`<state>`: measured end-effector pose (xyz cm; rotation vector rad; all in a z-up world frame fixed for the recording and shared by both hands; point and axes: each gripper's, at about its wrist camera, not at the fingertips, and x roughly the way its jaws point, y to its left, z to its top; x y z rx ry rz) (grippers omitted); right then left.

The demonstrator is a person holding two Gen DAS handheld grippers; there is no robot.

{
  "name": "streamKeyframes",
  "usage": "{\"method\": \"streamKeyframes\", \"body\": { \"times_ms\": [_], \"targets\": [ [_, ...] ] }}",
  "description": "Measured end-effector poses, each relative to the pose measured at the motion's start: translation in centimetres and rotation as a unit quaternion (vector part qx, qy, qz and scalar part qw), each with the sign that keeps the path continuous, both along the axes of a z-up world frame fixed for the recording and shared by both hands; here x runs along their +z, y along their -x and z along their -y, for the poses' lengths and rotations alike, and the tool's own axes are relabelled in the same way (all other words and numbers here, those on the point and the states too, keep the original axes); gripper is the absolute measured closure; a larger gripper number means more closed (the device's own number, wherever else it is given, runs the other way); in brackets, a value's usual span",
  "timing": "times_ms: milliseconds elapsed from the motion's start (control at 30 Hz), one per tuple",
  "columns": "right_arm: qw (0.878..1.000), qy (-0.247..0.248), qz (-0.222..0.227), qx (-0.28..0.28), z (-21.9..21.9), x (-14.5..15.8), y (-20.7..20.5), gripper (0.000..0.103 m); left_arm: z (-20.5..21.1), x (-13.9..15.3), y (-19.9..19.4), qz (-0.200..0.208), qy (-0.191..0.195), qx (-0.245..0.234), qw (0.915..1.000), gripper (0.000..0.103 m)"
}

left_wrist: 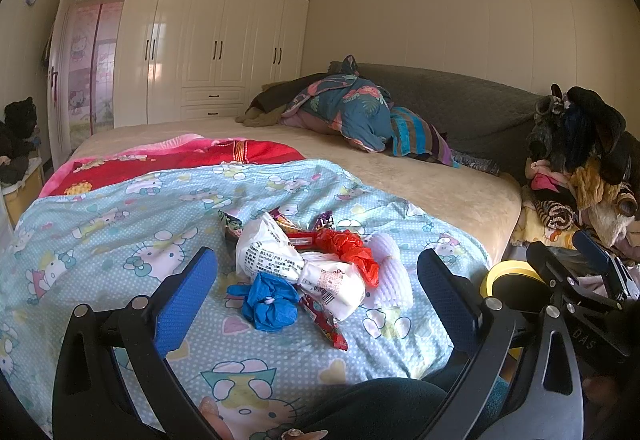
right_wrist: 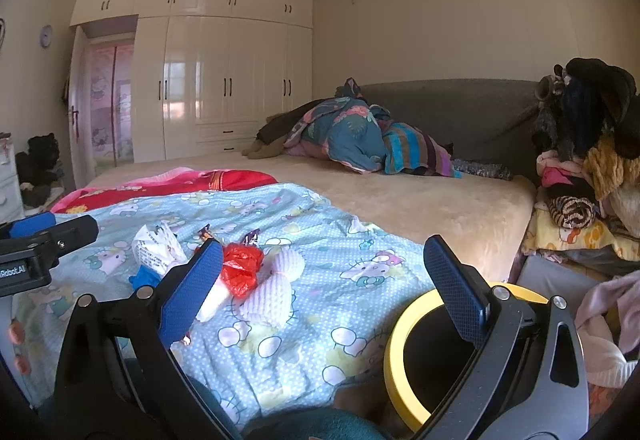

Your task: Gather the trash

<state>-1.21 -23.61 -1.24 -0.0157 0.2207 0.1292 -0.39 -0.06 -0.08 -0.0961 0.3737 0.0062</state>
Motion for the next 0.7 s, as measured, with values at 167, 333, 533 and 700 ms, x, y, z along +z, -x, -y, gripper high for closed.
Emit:
{"method": "streamKeyframes", "body": {
  "times_ms": [167, 333, 533, 700],
  "targets": [
    [1.0, 0.0, 0.0, 0.0, 0.02, 0.02, -0.02, 0.01, 0.24, 0.18, 0.22, 0.0, 0.0, -0.001, 1.0, 0.006],
    [1.0, 0.0, -0.002, 0.0, -0.11, -0.04, 0.02, 0.01, 0.31, 0.17, 0.38, -0.001, 0.001, -0.001, 1.0, 0.006],
    [1.0, 0.0, -0.003, 0.001, -0.11, -0.11, 0.05, 0.01, 0.71, 0.14, 0.33, -0.002, 0.001, -0.002, 1.0, 0.006],
    [1.0, 0.0, -0.004, 0.001, -0.18, -0.21, 0.08, 0.01, 0.8, 0.1, 0.26, -0.001, 0.001, -0.003, 1.0, 0.006]
  ]
}}
